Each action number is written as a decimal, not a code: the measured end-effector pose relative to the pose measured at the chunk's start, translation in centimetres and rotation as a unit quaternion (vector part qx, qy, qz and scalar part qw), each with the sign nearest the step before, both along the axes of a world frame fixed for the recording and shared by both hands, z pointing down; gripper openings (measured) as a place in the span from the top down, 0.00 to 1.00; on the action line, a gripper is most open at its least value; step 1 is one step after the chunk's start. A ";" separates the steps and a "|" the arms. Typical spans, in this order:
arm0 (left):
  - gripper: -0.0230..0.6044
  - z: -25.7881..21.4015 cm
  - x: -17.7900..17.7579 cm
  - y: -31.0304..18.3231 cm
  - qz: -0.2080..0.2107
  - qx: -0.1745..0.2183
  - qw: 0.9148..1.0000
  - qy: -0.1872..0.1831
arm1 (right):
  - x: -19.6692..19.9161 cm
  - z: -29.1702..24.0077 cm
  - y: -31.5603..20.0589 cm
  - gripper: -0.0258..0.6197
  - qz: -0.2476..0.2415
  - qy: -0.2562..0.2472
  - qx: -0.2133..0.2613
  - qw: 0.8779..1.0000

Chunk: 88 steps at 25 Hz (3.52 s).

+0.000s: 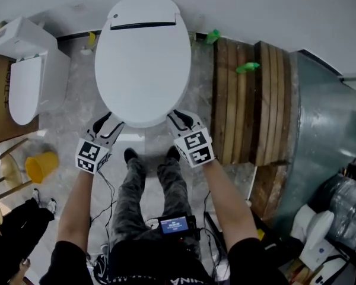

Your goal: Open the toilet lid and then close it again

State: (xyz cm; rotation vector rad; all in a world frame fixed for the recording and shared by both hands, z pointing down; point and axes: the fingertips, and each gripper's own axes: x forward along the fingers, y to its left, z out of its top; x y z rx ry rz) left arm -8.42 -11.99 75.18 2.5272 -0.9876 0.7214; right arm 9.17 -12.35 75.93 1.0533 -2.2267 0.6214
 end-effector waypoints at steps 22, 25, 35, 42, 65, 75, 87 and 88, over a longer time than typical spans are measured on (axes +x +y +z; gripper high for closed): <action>0.63 12.1 0.3 2.6 -0.018 -0.023 0.998 -0.058 | -0.2 11.9 3.0 0.85 -0.012 0.020 -0.033 0.999; 0.63 13.7 0.3 2.7 -0.018 -0.026 0.998 -0.062 | -0.4 13.4 3.2 0.86 -0.011 0.023 -0.039 0.999; 0.63 18.7 0.4 2.8 -0.024 -0.037 0.996 -0.080 | -0.5 18.5 3.3 0.87 -0.008 0.039 -0.053 0.998; 0.63 21.6 0.4 2.4 -0.021 -0.050 0.995 -0.086 | -0.4 21.6 3.1 0.89 -0.005 0.049 -0.067 0.997; 0.64 23.4 -0.3 2.1 -0.038 -0.076 0.993 -0.082 | 0.1 23.7 2.3 0.90 0.017 0.055 -0.096 0.994; 0.84 13.6 0.1 1.3 -0.061 -0.042 0.995 -0.064 | 0.7 14.6 0.9 0.90 0.032 0.036 -0.076 0.996; 0.95 -2.9 2.5 2.6 -0.067 -0.025 0.997 -0.006 | 0.5 -3.0 1.7 0.93 0.031 0.024 -0.037 0.999; 0.95 -4.2 2.5 2.7 -0.069 -0.025 0.997 0.000 | 0.4 -4.5 1.8 0.93 0.029 0.022 -0.035 0.999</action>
